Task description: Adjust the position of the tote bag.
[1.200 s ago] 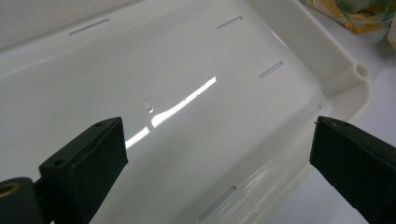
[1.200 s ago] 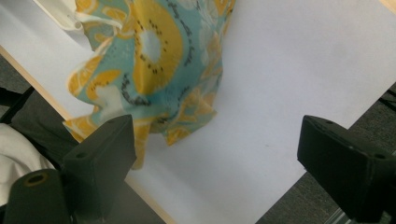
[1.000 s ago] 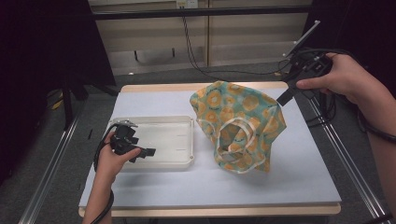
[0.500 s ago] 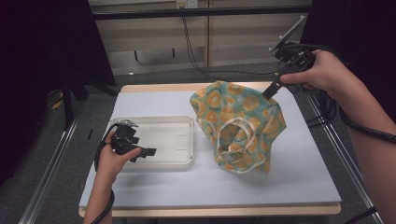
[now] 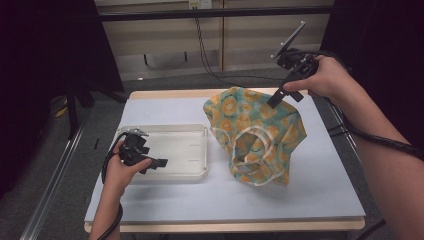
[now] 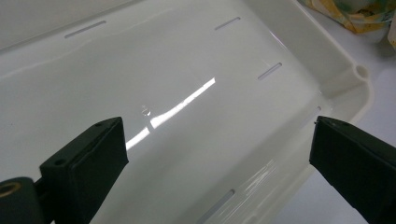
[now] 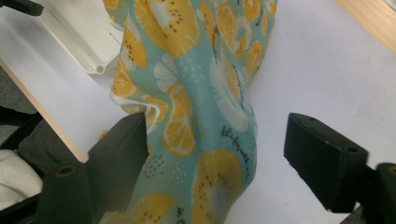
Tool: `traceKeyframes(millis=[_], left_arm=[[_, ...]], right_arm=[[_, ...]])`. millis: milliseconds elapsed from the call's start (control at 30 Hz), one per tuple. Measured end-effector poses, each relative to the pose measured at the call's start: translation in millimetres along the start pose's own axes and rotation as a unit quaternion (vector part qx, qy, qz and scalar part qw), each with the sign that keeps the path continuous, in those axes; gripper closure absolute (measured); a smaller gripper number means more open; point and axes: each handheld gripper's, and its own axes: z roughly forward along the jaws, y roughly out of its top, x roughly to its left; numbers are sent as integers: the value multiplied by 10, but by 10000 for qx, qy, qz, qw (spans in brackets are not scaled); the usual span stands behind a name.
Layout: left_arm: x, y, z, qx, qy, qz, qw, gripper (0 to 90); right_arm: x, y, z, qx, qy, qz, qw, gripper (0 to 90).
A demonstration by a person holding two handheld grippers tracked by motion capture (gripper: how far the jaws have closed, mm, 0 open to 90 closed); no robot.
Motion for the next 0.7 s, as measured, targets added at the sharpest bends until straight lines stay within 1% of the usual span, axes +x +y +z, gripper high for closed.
traceKeyframes(millis=[67, 100, 133, 167, 233, 267, 300, 333, 367, 400, 433, 467, 567, 600, 633, 667, 700], left_arm=[[-2, 0, 3, -9, -14, -2, 10000, 39], [0, 1, 1, -4, -15, -1, 10000, 39], [0, 1, 1, -4, -15, -1, 10000, 39], [2, 1, -1, 3, 0, 11, 10000, 39], [1, 2, -5, -22, 5, -6, 10000, 39], [0, 4, -12, -2, 0, 30, 10000, 39], [0, 4, -12, -2, 0, 30, 10000, 39], [-2, 6, -14, -16, 0, 38, 10000, 39], [-2, 6, -14, -16, 0, 38, 10000, 39], [-1, 6, -15, -9, 12, 52, 10000, 39], [-2, 5, -14, -12, 4, 48, 10000, 39], [-2, 5, -14, -12, 4, 48, 10000, 39], [0, 3, -13, 1, 9, 48, 10000, 38], [1, 4, -14, -9, 10, 56, 10000, 39], [-1, 7, -20, -10, 3, 59, 10000, 39], [-1, 7, -20, -10, 3, 59, 10000, 39], [-1, 8, -24, -20, 5, 64, 10000, 39]], right_arm=[[3, 7, 11, 20, 5, 16, 10000, 226], [-5, 19, 35, 13, -13, -9, 10000, 244], [-5, 19, 35, 13, -13, -9, 10000, 244], [-13, 29, 58, -44, -38, -7, 10000, 253], [-18, 36, 67, -50, -33, -26, 10000, 268], [-7, 46, 91, -100, 9, 6, 9999, 293], [-7, 46, 91, -100, 9, 6, 9999, 293], [-1, 62, 115, -147, 34, 8, 9999, 320], [-1, 62, 115, -147, 34, 8, 9999, 320], [3, 69, 124, -148, 57, 3, 9999, 342], [3, 82, 153, -141, 150, 11, 9998, 361], [4, 88, 170, -158, 172, 37, 9997, 374], [-2, 106, 192, -204, 226, 72, 9995, 376], [-9, 126, 209, -285, 256, 108, 9992, 384], [0, 137, 216, -248, 244, 158, 9993, 391], [0, 137, 216, -248, 244, 158, 9993, 391], [-3, 151, 258, -205, 227, 129, 9995, 390]])
